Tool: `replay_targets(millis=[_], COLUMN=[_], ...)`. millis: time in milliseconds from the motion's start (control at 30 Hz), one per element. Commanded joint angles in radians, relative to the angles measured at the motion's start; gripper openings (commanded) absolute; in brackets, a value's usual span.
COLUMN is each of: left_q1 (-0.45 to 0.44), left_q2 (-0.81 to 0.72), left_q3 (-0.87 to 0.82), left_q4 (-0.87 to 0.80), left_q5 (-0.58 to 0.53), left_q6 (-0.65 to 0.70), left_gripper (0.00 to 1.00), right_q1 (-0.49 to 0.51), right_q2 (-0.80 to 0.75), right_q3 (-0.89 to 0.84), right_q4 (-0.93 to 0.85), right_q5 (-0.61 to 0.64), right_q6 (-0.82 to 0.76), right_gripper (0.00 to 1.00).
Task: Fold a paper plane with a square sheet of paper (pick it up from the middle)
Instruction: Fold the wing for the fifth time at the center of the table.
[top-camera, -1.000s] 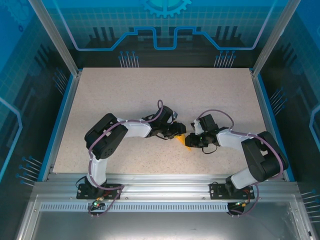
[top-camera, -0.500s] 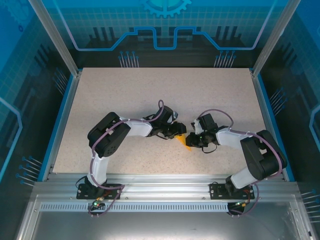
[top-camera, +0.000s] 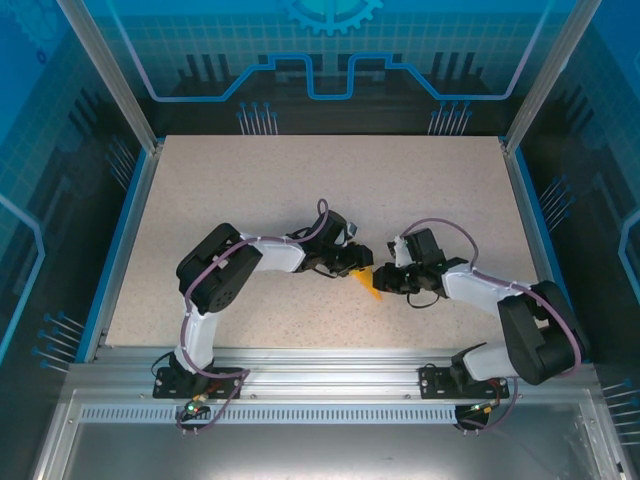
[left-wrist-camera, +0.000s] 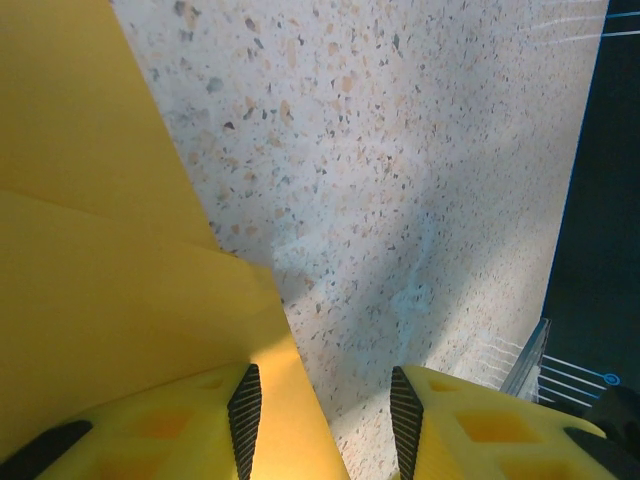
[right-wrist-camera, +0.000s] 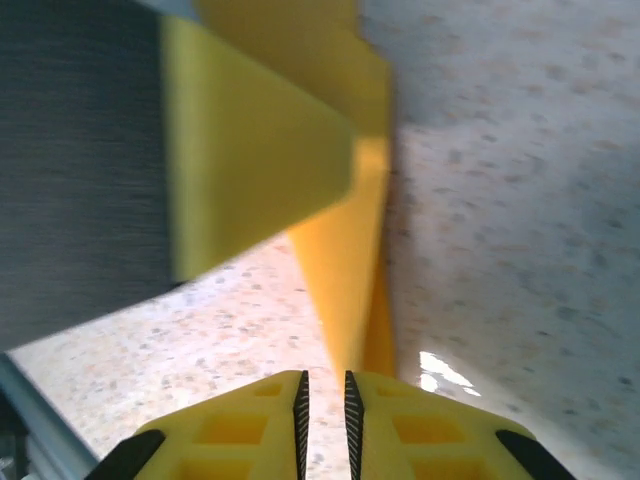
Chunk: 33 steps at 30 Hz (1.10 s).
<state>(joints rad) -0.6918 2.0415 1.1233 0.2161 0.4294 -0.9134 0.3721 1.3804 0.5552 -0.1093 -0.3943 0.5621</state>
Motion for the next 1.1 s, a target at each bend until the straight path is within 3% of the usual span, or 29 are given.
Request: replay_targets(millis=[0,433,700,1067], left_q1=[0.007,0.006,0.007,0.006], left_q2=[0.03,0.023,0.025,0.024], left_q3=[0.009,0.011,0.013,0.016], left_q4=[-0.018,-0.027,-0.038,-0.046], left_q5=[0.008,0.02,0.016,0.013], left_q6=[0.028,0.036,0.036,0.034], left_gripper=[0.43,0.43,0.43,0.43], right_q1=[-0.006,-0.1,-0.096,-0.034], right_q2=[0.003,0.229,0.28,0.204], right_q3=[0.002,0.06,0.031,0.028], right_q4=[0.048,0.009,-0.028,-0.143], right_q5=[-0.136,-0.334,-0.254,-0.142], right_q6=[0.012,-0.053,-0.018,-0.001], right_gripper=[0.16,0.15,0.15,0.12])
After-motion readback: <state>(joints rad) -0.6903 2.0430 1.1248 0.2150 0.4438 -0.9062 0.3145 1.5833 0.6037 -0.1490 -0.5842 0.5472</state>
